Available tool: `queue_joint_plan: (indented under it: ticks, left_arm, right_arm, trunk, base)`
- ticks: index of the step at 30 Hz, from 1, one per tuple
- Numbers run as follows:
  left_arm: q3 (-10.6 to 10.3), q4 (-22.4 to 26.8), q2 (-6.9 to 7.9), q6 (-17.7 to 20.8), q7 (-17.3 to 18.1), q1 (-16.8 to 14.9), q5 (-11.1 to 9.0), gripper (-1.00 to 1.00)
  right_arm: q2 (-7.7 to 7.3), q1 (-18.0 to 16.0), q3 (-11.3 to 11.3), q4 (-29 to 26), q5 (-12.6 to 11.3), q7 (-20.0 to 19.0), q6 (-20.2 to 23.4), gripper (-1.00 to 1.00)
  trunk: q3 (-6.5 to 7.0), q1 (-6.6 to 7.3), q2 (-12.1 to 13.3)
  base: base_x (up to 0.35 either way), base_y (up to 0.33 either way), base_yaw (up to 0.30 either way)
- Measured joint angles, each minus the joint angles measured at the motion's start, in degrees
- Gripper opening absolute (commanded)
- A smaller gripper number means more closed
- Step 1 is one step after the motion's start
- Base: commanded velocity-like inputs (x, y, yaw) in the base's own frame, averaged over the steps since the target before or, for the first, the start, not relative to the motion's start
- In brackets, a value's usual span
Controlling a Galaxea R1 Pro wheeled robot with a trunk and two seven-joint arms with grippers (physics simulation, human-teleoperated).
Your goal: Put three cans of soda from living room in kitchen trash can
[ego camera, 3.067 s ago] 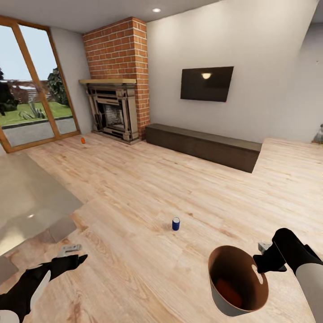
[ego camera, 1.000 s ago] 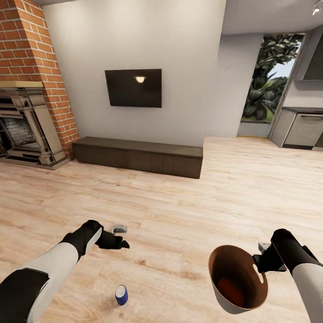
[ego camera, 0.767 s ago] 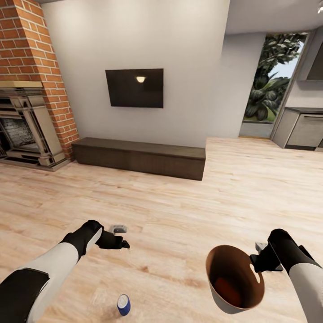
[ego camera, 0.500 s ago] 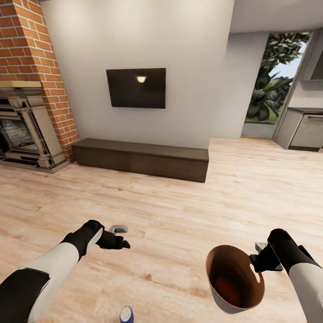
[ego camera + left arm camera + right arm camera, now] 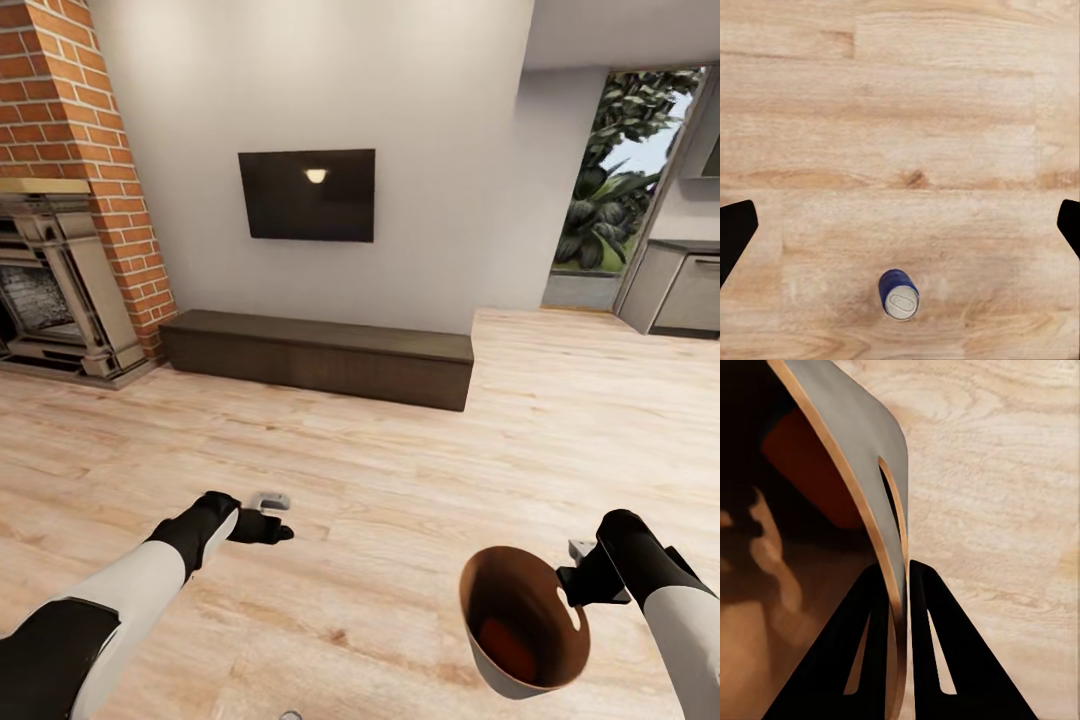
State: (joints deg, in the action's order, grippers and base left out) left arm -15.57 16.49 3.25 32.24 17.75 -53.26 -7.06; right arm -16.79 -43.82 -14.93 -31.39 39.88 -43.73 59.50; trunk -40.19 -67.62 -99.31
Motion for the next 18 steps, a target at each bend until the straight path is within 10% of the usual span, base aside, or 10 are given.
queue_joint_plan:
  ticks: [11, 18]
  left_arm:
    - [0.0, -0.4, -2.22, -1.9, -5.8, 0.2, 0.0, 1.0]
    - [-0.1, -0.5, -2.22, -6.6, -6.0, 0.5, 0.1, 1.0]
  right_arm:
    - [-0.1, -1.5, -0.1, -0.1, 0.3, -0.1, -0.2, -1.0]
    - [-0.19, -8.2, 0.2, 0.5, -0.2, -0.2, -0.2, -1.0]
  trunk:
    - [-1.97, -2.42, -4.4]
    - [-3.22, -3.95, -7.2]
  base:
    - [0.001, 0.001, 0.0]
    - [0.0, 0.0, 0.0]
